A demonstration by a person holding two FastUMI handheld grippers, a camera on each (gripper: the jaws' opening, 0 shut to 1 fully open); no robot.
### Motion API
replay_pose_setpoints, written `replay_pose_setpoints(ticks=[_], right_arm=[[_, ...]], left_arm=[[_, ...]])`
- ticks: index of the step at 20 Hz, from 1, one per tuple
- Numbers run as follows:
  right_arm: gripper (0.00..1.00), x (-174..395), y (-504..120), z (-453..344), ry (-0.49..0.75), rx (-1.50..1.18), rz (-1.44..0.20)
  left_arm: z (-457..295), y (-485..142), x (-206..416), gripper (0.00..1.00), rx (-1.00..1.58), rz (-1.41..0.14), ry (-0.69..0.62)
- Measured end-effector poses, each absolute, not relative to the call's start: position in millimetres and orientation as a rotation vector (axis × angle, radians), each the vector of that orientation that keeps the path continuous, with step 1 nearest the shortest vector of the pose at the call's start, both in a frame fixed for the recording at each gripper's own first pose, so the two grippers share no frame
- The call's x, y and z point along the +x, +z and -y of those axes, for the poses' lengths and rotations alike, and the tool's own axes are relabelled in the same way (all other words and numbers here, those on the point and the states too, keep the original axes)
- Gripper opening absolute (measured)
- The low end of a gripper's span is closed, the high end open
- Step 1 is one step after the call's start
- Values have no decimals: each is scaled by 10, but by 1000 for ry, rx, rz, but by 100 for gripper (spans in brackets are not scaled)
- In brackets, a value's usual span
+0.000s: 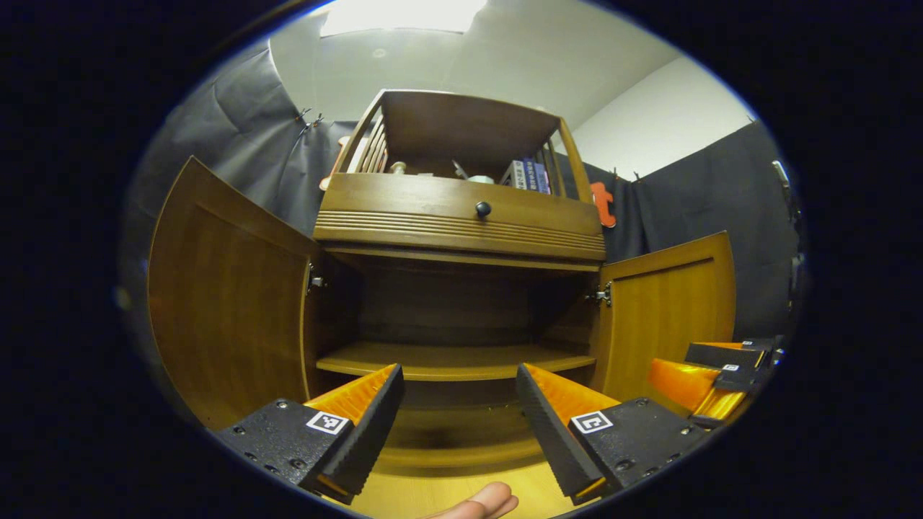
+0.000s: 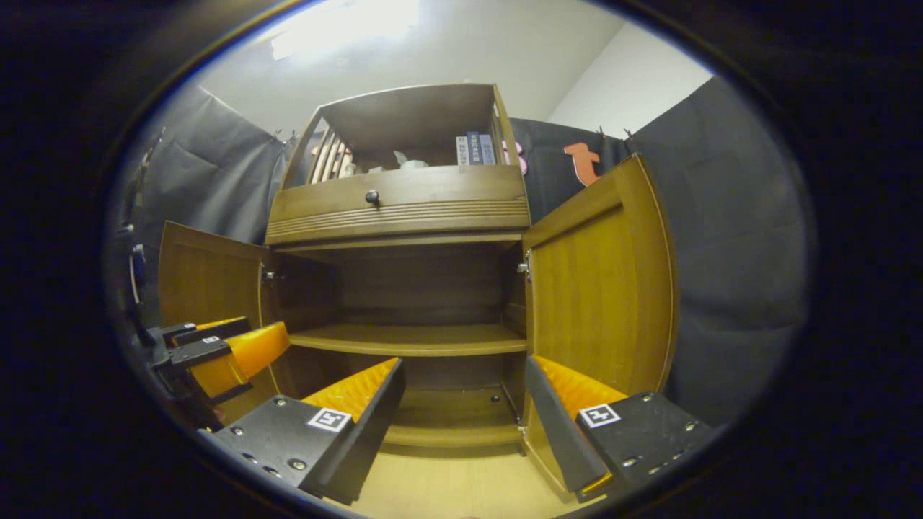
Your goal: Open the right door of the double-door shoe cabinet with the right hand, and open the left door with the left hand.
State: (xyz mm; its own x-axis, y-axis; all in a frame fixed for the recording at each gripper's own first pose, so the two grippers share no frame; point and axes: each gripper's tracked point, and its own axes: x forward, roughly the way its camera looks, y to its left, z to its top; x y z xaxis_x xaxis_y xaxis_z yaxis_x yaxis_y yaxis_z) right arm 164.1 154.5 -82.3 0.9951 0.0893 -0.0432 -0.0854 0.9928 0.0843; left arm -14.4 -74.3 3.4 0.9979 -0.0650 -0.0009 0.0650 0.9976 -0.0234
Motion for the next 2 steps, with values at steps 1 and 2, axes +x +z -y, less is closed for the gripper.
replay_pose_setpoints(ticks=[1,2], right_arm=[[99,1624,-879,-1532,65,88,-43],[96,1609,-929,-1562,58,95,-36]], left_arm=[[768,52,-152,97,-8,17,-71],[766,18,-157,96,-5,18,-68]])
